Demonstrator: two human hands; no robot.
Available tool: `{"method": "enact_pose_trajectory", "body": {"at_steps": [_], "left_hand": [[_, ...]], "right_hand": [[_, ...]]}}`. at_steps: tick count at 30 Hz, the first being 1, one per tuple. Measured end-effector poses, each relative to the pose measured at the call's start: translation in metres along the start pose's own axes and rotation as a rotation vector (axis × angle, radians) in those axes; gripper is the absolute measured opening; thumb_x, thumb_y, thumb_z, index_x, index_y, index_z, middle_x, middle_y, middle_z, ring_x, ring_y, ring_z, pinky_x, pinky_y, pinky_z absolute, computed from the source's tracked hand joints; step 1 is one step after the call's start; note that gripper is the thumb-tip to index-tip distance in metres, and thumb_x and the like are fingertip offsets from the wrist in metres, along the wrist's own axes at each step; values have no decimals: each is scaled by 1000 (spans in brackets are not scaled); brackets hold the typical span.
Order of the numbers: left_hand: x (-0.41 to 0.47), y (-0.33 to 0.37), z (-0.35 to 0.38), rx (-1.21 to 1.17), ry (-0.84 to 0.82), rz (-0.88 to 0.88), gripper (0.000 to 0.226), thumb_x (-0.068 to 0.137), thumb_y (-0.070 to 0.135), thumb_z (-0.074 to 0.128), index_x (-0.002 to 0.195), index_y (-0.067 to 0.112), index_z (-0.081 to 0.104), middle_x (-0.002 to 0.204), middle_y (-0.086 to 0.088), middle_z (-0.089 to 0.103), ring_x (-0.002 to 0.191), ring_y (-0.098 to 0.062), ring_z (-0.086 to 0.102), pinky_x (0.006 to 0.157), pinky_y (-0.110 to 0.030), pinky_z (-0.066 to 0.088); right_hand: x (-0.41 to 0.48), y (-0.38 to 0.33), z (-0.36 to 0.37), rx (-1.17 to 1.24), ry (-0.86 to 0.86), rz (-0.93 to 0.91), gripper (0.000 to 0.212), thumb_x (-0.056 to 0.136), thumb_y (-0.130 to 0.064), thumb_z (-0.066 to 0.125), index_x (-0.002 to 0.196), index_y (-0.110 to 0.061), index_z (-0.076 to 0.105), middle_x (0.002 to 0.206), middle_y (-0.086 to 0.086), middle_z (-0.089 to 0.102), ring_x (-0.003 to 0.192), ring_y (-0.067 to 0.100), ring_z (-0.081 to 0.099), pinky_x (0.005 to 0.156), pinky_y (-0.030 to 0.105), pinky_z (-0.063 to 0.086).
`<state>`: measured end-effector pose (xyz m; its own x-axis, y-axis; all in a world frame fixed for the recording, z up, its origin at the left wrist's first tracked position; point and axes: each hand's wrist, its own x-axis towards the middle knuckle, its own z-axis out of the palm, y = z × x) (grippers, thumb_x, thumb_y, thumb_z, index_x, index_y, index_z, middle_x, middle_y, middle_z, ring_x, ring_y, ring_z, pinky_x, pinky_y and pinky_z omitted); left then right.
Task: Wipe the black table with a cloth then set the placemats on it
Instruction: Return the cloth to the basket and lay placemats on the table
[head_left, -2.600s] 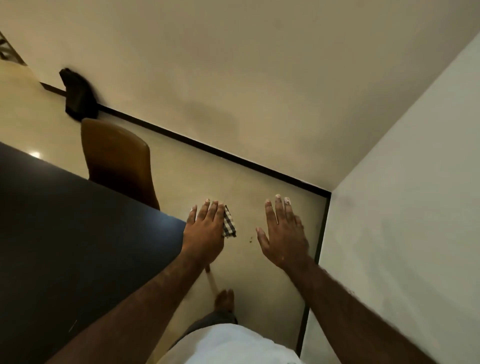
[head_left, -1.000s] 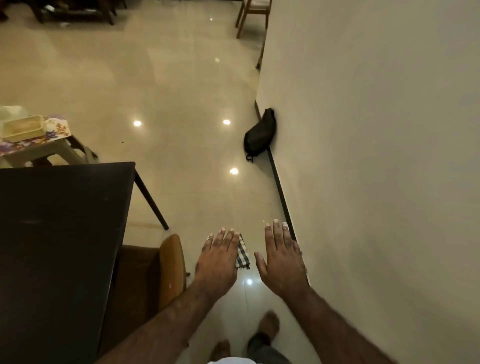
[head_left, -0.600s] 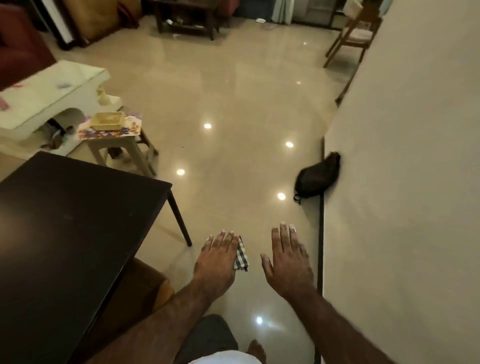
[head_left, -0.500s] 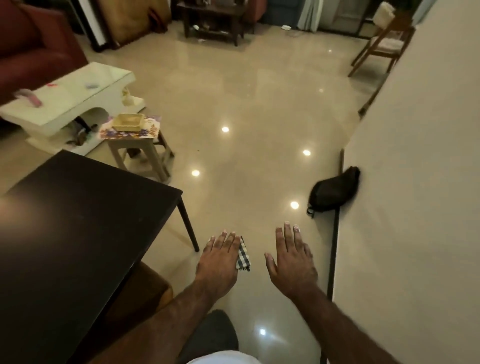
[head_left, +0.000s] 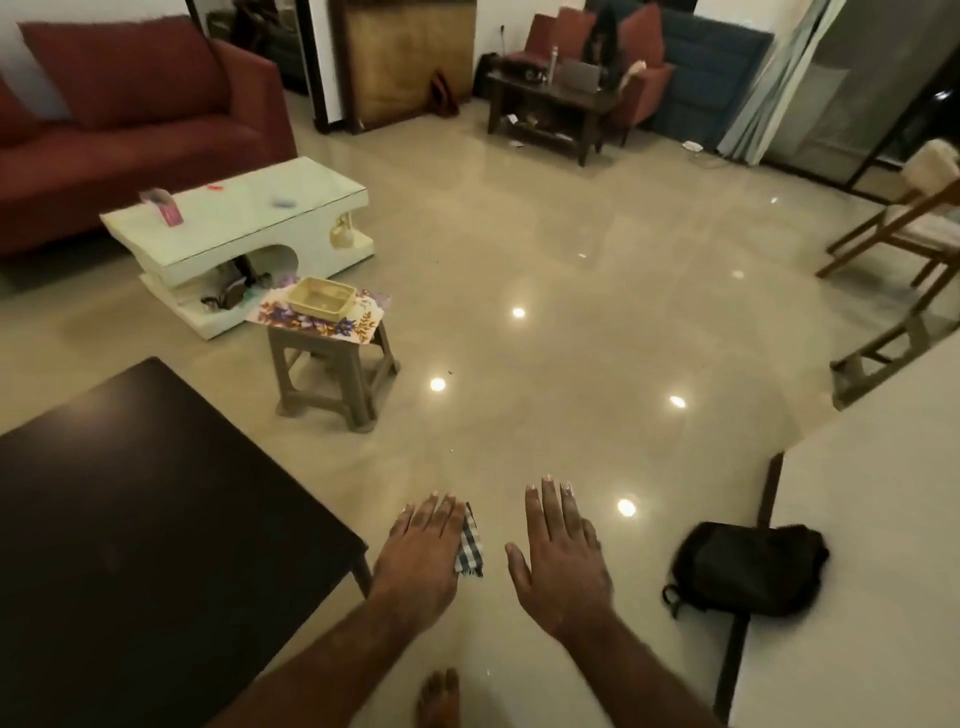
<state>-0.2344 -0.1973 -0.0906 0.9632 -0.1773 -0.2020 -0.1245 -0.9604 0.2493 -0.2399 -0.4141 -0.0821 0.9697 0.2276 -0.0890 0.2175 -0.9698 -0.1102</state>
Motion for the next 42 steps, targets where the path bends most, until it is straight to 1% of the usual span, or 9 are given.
{"method": "enact_pose_trajectory", "body": {"at_steps": [6,11,19,22,32,35,38,40,42], "left_hand": [[93,-40,-32,-31,63,-104,77,109,15,42,176,16,3,185,-6,7,172,-25,0,136,-48,-5],[179,-73,-47,-54,49,-227,77,110,19,40,177,16,2,186,-6,2,172,-25,-4,138,-49,-3],[304,-110,-73,-51,127,-419,78,110,24,45,177,17,4,185,-6,7,172,-25,1,137,-47,-2],[333,-125,-79,-99,117,-506,80,110,25,50,177,18,8,185,-6,11,172,-25,4,135,-45,-2],[429,-237,-93,-188,76,-758,85,110,29,51,177,21,0,186,1,3,172,-22,-2,138,-51,8],[459,-282,-103,-351,49,-817,82,110,24,51,177,24,5,185,3,10,171,-24,6,132,-58,29],[492,-323,-122,-485,52,-888,76,110,24,53,176,24,15,178,-2,35,161,-28,37,124,-49,46],[511,-351,-136,-462,64,-874,74,109,26,53,175,24,19,168,-7,49,144,-28,55,115,-47,54],[531,-384,-147,-423,34,-843,73,109,28,53,174,21,21,162,-10,54,135,-30,61,108,-48,58]], "right_hand": [[134,9,-13,35,-19,-46,88,106,-65,20,178,-17,9,186,10,2,172,33,4,131,53,28],[250,16,-4,58,-33,-157,86,106,-65,26,176,-15,18,184,13,13,170,37,14,128,57,37],[435,20,-17,19,-31,-376,87,107,-66,25,177,-16,11,185,12,3,171,37,5,131,54,27],[487,16,-17,-52,-109,-472,87,108,-65,31,177,-17,10,185,13,2,171,37,6,132,54,28],[659,-61,-5,-91,-122,-653,85,105,-63,36,174,-14,28,182,16,21,168,40,23,124,56,39],[704,-91,0,-141,-205,-699,85,104,-63,35,173,-14,30,181,16,24,168,40,23,125,56,39],[755,-128,-2,-160,-202,-747,86,104,-64,36,173,-14,29,182,15,23,168,40,23,124,56,40],[788,-157,-5,-175,-186,-779,87,103,-63,47,172,-13,31,180,17,28,166,41,29,122,57,44],[823,-183,1,-201,-205,-812,89,101,-59,59,171,-11,35,177,19,34,162,43,37,118,58,49]]}}
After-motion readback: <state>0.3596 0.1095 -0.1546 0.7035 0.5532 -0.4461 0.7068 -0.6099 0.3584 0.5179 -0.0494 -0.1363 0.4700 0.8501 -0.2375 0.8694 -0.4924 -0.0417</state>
